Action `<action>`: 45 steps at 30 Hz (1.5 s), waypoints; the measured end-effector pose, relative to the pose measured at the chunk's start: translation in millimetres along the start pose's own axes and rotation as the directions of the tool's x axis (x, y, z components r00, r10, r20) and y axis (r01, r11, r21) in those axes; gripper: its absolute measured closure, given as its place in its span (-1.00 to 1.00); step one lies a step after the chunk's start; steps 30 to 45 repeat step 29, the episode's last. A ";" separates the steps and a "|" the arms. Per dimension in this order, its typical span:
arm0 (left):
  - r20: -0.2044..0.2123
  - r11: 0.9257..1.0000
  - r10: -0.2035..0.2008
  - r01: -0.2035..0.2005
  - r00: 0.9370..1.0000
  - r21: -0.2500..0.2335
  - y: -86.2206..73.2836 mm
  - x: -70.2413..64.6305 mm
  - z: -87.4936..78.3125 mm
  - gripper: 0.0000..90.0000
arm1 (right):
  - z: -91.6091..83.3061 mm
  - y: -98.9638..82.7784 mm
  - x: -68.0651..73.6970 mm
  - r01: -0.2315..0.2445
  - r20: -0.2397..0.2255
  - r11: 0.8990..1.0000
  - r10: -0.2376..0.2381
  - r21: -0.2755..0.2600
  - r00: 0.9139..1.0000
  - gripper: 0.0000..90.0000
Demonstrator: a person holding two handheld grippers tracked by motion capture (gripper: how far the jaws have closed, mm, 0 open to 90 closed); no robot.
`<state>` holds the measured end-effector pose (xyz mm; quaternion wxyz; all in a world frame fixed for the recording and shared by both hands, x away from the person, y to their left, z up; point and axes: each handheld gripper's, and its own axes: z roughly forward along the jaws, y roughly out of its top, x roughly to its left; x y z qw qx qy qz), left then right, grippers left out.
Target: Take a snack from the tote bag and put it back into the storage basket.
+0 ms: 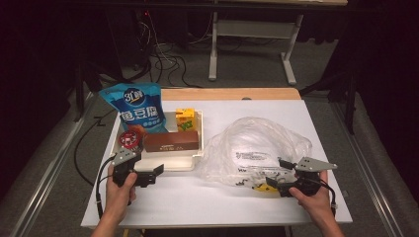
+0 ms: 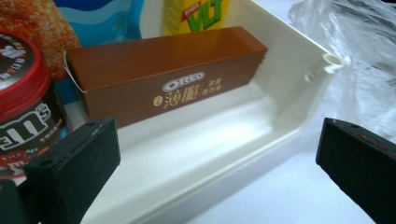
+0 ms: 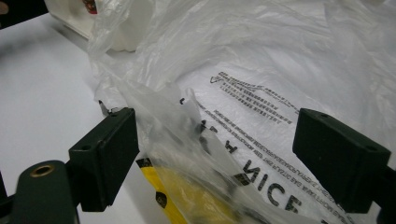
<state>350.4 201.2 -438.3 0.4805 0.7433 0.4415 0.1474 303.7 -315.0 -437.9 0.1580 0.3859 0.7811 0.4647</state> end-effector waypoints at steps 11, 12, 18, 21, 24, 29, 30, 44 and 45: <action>0.021 0.998 0.065 -0.065 0.998 -0.007 -12.3 -6.5 -21.7 -0.92 | -14.0 -10.0 -5.4 -0.027 0.047 1.000 0.027 -0.005 0.999 -0.68; 0.027 0.998 0.063 -0.063 0.998 -0.008 -13.6 -6.3 -23.2 -0.91 | -15.4 -11.1 -6.0 -0.027 0.057 1.000 0.027 -0.001 0.998 -0.68; 0.031 0.999 0.032 -0.031 0.999 -0.015 -22.2 -1.4 -30.6 -0.90 | -24.5 -18.4 -11.8 -0.048 0.092 0.999 0.048 -0.003 0.995 -0.68; 0.030 1.000 0.007 -0.006 1.000 -0.024 -26.2 3.8 -34.5 -0.87 | -28.7 -21.4 -15.2 -0.054 0.107 0.998 0.055 -0.006 0.993 -0.69; 0.015 1.000 0.013 -0.013 1.000 -0.025 -28.1 6.2 -38.5 -0.86 | -33.2 -24.9 -17.9 -0.073 0.121 0.997 0.074 -0.011 0.990 -0.69; -0.002 1.000 0.007 -0.007 1.000 -0.010 -33.4 8.8 -42.0 -0.87 | -37.1 -27.4 -18.8 -0.080 0.128 0.997 0.081 -0.017 0.988 -0.72; -0.002 1.000 0.007 -0.007 1.000 -0.010 -33.4 8.8 -42.0 -0.87 | -37.1 -27.4 -18.8 -0.080 0.128 0.997 0.081 -0.017 0.988 -0.72; -0.002 1.000 0.007 -0.007 1.000 -0.010 -33.4 8.8 -42.0 -0.87 | -37.1 -27.4 -18.8 -0.080 0.128 0.997 0.081 -0.017 0.988 -0.72; -0.002 1.000 0.007 -0.007 1.000 -0.010 -33.4 8.8 -42.0 -0.87 | -37.1 -27.4 -18.8 -0.080 0.128 0.997 0.081 -0.017 0.988 -0.72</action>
